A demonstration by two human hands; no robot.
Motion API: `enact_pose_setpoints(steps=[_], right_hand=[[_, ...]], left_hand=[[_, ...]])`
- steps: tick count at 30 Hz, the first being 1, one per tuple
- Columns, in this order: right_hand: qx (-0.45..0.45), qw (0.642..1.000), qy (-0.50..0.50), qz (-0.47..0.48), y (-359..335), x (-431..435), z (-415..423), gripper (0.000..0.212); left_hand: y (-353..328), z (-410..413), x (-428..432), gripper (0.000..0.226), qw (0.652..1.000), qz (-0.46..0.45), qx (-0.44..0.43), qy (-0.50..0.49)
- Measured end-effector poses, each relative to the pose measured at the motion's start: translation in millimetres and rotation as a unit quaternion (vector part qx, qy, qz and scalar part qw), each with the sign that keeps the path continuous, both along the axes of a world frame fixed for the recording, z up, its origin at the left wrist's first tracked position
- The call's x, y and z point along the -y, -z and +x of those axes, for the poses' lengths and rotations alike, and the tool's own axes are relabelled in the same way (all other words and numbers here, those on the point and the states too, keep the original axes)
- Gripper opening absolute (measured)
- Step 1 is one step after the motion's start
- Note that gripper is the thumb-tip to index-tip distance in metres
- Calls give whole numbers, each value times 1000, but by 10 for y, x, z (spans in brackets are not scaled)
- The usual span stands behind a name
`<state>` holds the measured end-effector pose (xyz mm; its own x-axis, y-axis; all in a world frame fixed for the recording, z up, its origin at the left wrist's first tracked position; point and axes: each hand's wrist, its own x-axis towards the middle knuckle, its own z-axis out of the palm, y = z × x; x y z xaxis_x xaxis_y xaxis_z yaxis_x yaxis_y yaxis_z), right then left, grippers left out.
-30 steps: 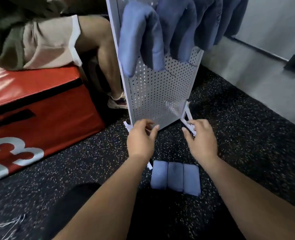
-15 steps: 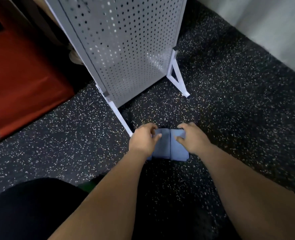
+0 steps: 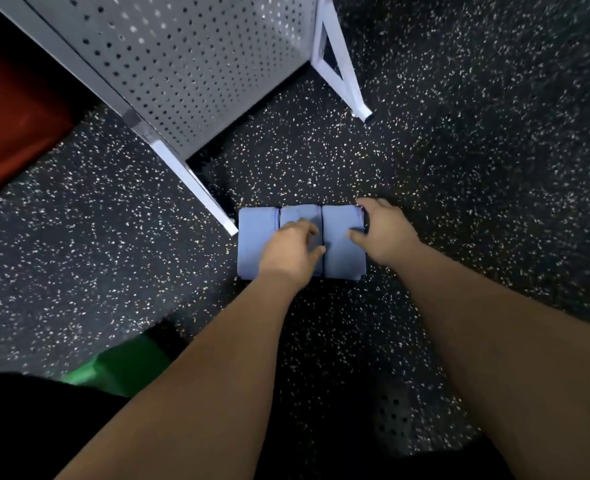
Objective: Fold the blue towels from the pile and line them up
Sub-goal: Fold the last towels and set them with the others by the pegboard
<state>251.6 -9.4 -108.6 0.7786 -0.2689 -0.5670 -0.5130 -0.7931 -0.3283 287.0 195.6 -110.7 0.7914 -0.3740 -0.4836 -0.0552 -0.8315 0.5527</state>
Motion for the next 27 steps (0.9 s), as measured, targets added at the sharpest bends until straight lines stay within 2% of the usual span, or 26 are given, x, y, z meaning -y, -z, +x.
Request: enact_pose_setpoints(steps=[5, 15, 20, 27], right_hand=[[-17, 999, -33, 4, 83, -52, 113, 76], [-50, 995, -47, -77, 129, -32, 69, 58], [-33, 999, 35, 24, 53, 18, 31, 47], [39, 988, 118, 94, -228, -50, -33, 49]], left_hand=[[94, -58, -24, 36, 1000, 12, -7, 12], [122, -143, 27, 40, 999, 14, -29, 14], [59, -193, 86, 41, 999, 0, -19, 36], [-136, -229, 66, 49, 998, -68, -3, 11]])
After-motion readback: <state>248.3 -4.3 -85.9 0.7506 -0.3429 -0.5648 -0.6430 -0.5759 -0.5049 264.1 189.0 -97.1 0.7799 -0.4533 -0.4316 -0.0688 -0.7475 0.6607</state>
